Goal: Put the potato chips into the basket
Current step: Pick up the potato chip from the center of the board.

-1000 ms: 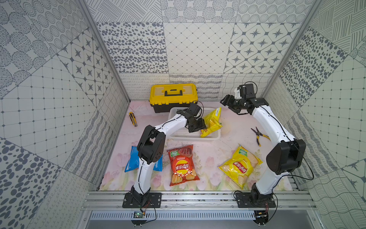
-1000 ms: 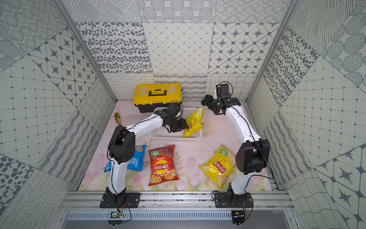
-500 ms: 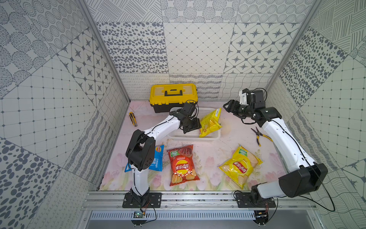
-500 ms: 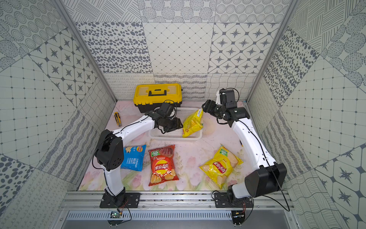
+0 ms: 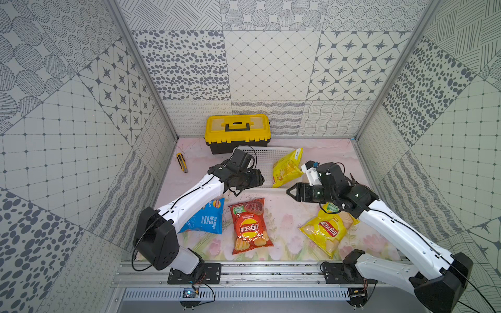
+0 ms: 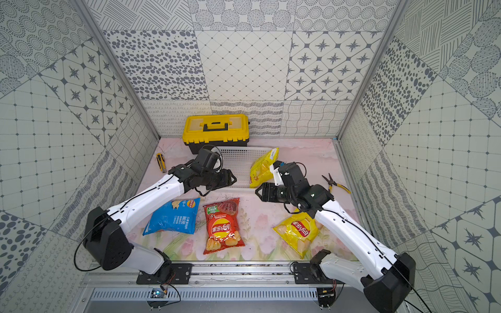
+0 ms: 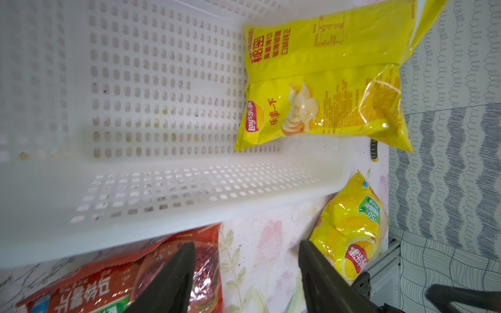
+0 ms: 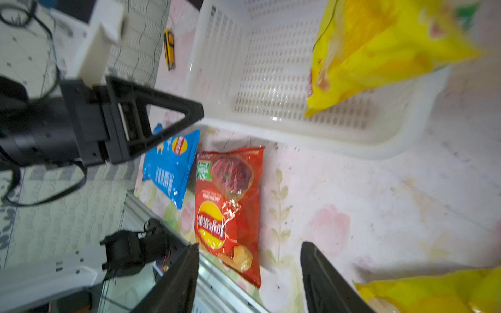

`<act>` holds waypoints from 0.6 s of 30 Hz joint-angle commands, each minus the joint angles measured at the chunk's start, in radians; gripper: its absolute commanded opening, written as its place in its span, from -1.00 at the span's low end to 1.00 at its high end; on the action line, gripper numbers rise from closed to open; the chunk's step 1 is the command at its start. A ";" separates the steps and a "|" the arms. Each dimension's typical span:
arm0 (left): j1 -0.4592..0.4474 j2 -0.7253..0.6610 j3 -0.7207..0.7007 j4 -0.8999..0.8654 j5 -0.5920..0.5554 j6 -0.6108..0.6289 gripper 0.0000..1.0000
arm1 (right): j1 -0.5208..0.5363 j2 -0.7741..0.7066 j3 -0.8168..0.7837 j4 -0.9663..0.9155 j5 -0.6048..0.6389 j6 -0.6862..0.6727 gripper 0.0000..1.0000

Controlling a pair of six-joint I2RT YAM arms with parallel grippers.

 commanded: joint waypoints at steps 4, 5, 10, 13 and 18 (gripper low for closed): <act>0.009 -0.260 -0.239 -0.059 -0.057 -0.062 0.32 | 0.197 -0.062 -0.244 0.213 -0.066 0.106 0.26; 0.008 -0.288 -0.266 -0.062 -0.057 -0.074 0.32 | 0.222 -0.055 -0.273 0.244 -0.067 0.121 0.26; 0.008 -0.447 -0.383 -0.075 -0.067 -0.141 0.32 | 0.331 0.062 -0.361 0.394 -0.071 0.175 0.19; 0.007 -0.500 -0.411 -0.093 -0.074 -0.157 0.33 | 0.356 0.146 -0.392 0.476 -0.083 0.192 0.17; 0.007 -0.537 -0.408 -0.130 -0.074 -0.159 0.33 | 0.419 0.240 -0.385 0.533 -0.056 0.199 0.15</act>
